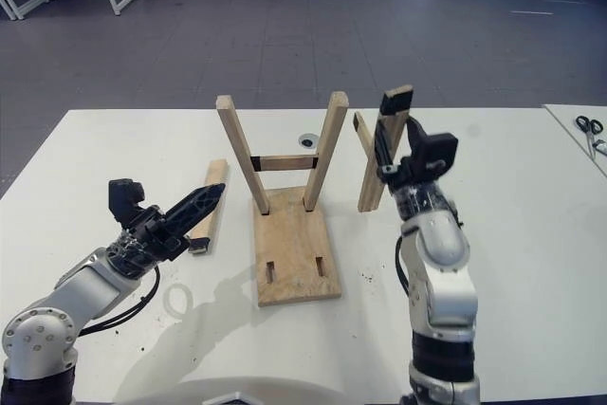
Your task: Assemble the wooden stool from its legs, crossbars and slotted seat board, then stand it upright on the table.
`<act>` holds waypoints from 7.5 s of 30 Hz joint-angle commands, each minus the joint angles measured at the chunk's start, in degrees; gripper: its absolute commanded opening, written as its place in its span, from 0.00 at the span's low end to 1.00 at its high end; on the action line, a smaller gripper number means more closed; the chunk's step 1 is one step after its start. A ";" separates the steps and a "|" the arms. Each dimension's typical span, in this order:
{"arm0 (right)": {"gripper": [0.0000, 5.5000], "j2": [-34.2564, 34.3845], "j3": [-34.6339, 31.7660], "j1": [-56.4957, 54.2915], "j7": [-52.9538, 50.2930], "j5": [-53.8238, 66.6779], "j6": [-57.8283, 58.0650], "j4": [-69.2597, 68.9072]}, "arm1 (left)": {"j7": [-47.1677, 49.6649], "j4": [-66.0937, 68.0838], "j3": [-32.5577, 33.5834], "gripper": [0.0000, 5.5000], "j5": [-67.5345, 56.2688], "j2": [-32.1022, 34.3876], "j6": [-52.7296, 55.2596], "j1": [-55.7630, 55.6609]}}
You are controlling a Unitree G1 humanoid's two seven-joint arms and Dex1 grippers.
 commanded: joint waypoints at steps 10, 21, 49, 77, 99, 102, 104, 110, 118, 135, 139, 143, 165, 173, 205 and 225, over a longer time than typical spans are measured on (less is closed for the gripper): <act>0.37 2.85 1.34 21.32 -1.24 -11.43 -32.37 22.74 | -0.04 1.77 0.15 0.62 1.08 1.40 0.98 -1.93; 0.44 2.66 1.97 23.71 1.32 -6.67 -13.15 32.43 | 0.04 2.28 0.00 0.62 2.36 1.92 1.20 -2.13; 0.38 -7.53 -3.87 2.35 -0.63 -2.41 46.02 9.18 | 6.44 1.08 -0.16 0.62 5.86 -0.24 0.86 -0.23; 0.37 -14.05 -2.59 -18.68 8.81 77.79 52.08 -5.05 | -13.34 13.95 -0.92 0.84 -16.64 12.05 14.99 -20.58; 0.49 -20.79 5.53 -16.23 9.12 86.05 48.43 -3.25 | -16.83 14.93 1.28 0.45 -27.16 12.89 18.26 -18.90; 0.60 -25.10 1.71 -16.39 8.57 92.06 47.58 -1.57 | -16.18 16.29 2.71 0.41 -23.03 12.77 16.42 -18.38; 0.67 -30.11 -3.95 -16.05 9.64 95.94 47.38 1.35 | -16.13 17.19 5.15 0.38 -20.55 13.18 14.95 -17.17; 0.86 -36.25 -10.49 -9.51 14.13 84.48 47.06 9.11 | -18.50 9.60 7.48 0.37 2.28 14.34 6.18 -12.48; 0.93 -32.52 -3.13 -0.71 19.20 57.92 40.68 12.36 | -40.51 5.97 -3.35 0.37 35.25 16.61 -14.75 -11.02; 0.93 -26.96 -2.89 -2.08 22.56 47.21 40.83 13.76 | -48.91 14.43 -13.67 0.37 48.46 10.69 -24.83 -5.09; 0.93 -26.39 -2.38 -1.68 22.85 45.79 41.08 13.23 | -50.53 16.85 -12.60 0.37 49.28 12.09 -25.78 -7.00; 0.93 -25.60 -2.54 -1.41 22.97 44.84 41.22 12.72 | -51.52 19.08 -12.15 0.37 50.25 12.74 -25.80 -8.09; 0.93 -30.92 13.88 6.08 20.07 21.19 39.23 2.86 | -36.72 21.99 -40.76 0.37 84.43 31.14 -16.29 -5.81; 0.93 -27.18 12.86 5.08 17.12 18.76 39.12 1.83 | -33.95 24.18 -42.09 0.37 81.79 29.81 -18.28 -2.84; 0.93 -16.67 10.88 3.92 11.57 9.14 37.27 5.18 | -9.09 7.12 -8.82 0.81 68.85 6.88 -3.95 -1.45; 0.93 -12.37 11.09 4.56 8.32 7.26 39.75 3.29 | 13.85 14.89 -11.78 0.81 77.48 -16.06 2.89 -0.39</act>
